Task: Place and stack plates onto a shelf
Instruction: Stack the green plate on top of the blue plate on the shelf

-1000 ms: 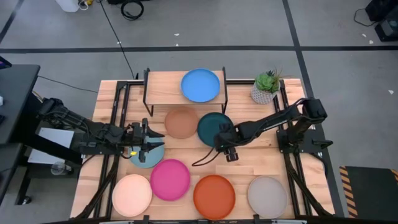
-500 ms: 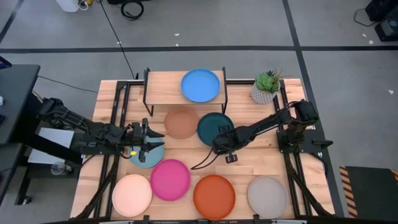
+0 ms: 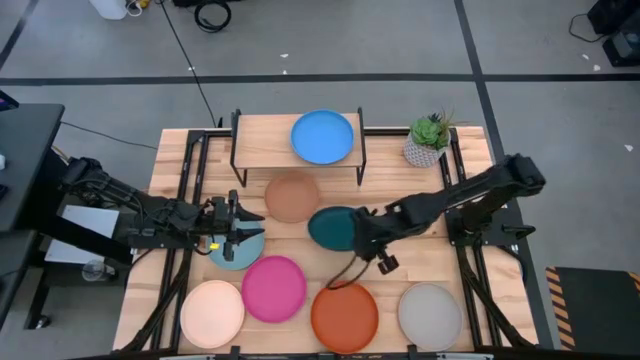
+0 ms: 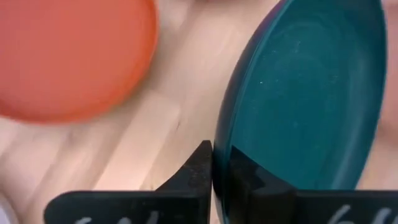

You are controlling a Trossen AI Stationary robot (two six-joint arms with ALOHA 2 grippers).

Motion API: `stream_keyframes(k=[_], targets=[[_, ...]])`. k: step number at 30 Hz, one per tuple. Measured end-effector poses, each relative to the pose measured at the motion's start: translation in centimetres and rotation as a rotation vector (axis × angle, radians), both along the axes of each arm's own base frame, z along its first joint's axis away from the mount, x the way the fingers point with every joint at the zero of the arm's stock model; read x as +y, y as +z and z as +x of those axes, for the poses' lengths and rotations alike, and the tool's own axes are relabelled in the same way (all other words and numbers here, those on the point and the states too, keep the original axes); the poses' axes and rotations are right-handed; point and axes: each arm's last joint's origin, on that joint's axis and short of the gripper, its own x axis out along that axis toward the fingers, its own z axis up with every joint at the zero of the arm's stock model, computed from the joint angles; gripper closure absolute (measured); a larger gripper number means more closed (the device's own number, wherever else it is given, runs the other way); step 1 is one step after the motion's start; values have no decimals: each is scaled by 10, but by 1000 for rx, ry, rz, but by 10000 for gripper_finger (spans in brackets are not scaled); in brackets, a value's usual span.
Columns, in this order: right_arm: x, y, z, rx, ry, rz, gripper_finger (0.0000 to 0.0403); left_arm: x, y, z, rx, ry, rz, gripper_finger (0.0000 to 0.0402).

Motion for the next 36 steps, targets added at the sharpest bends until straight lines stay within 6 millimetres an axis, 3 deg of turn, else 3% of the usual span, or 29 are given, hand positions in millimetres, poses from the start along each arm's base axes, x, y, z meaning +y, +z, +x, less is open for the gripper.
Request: stream_keyframes(k=[7, 12, 18, 27, 36], targets=[[3, 61, -19, -298, 86, -170, 372, 0, 0, 0, 4, 0, 4, 244], [-13, 82, -15, -467, 70, -377, 375, 0, -1, 0, 13, 0, 7, 244], [-52, 78, 7, -483, 19, -509, 373, 0, -2, 0, 25, 0, 10, 244], [-119, 68, 28, -288, -103, -588, 373, 0, -3, 0, 37, 0, 14, 244], [-156, 58, 53, -64, -136, -560, 372, 0, -4, 0, 44, 0, 18, 244]])
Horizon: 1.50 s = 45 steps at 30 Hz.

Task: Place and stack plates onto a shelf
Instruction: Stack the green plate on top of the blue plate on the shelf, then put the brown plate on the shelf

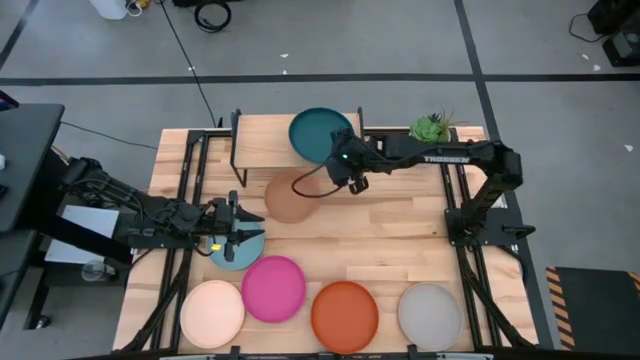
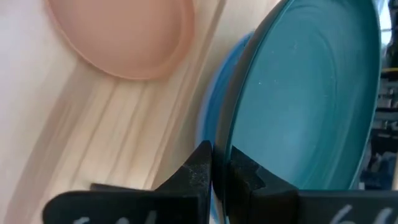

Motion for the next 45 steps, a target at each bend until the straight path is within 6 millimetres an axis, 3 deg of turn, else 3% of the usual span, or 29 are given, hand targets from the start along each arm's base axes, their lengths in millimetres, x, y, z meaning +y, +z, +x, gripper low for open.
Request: stream_keyframes(k=[5, 15, 27, 34, 38, 42, 45], targets=[[-8, -14, 4, 65, -37, -13, 355, 0, -1, 0, 6, 0, 1, 244], [-10, -13, -6, 98, -119, 20, 287, 0, -1, 0, 11, 1, -4, 244], [-10, -6, -18, 123, -211, -21, 281, 0, 0, 0, 3, 3, -26, 244], [13, 22, -25, 29, -209, -60, 281, -1, 0, 0, -3, -24, -46, 244], [34, 37, -35, -78, -228, 18, 281, -4, -9, 7, 57, -26, -46, 244], [55, 30, -45, -118, -249, 138, 281, -10, -23, 21, 164, -21, -17, 244], [69, 16, -54, -116, -285, 167, 282, -15, -21, 34, 204, -32, 8, 244]])
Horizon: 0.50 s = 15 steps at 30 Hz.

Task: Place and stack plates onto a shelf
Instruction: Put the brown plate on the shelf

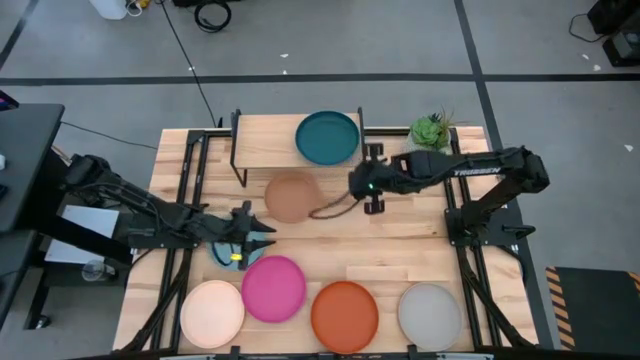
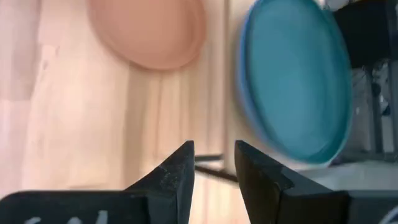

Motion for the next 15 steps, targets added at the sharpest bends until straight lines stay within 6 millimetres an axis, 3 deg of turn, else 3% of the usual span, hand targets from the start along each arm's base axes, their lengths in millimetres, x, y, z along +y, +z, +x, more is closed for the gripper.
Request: stream_keyframes(k=[6, 15], targets=[[30, -27, -18, -66, -63, 42, 282, -7, 4, 31, 121, 10, 121, 244], [75, -62, -35, -179, -45, 28, 282, 15, -9, 78, 305, 129, 131, 244]])
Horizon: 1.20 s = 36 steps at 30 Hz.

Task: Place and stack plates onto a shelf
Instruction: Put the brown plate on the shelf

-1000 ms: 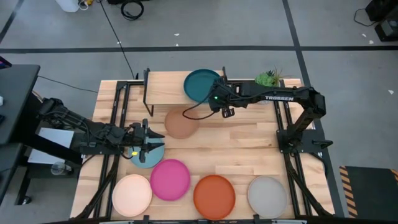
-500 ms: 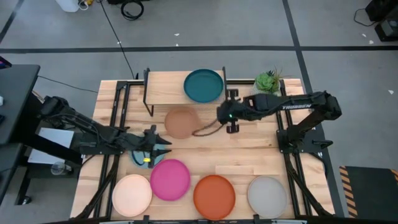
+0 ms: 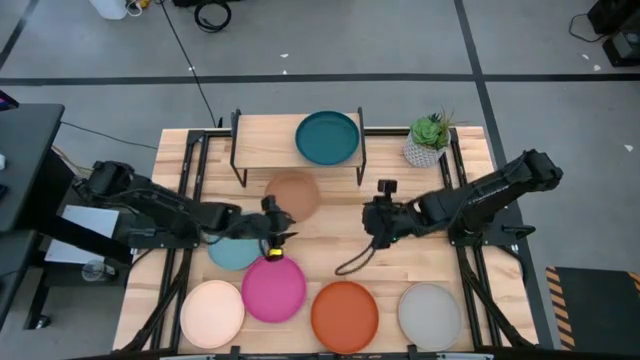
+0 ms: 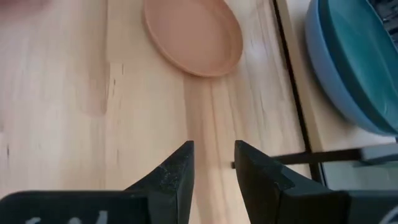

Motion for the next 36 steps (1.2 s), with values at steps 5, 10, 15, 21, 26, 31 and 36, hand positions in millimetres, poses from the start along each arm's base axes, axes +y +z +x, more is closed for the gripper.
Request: stream_keyframes(k=[5, 10, 15, 21, 26, 31, 36], targets=[[19, -20, -8, -71, 1, -29, 282, 14, -20, 21, 100, 33, -1, 244], [30, -40, -15, -111, 44, -26, 282, 27, -40, 30, 188, 72, 22, 244], [34, -52, -19, -136, 56, -6, 282, 38, -56, 33, 252, 98, 39, 244], [36, -55, -19, -155, 61, 6, 282, 44, -72, 35, 318, 102, 43, 266], [37, -55, -18, -159, 77, 25, 282, 43, -74, 36, 314, 60, 15, 351], [37, -55, -19, -156, 76, 26, 282, 37, -63, 41, 237, -76, -56, 386], [35, -48, -26, -158, 72, 35, 282, 27, -23, 50, 94, -250, -184, 386]])
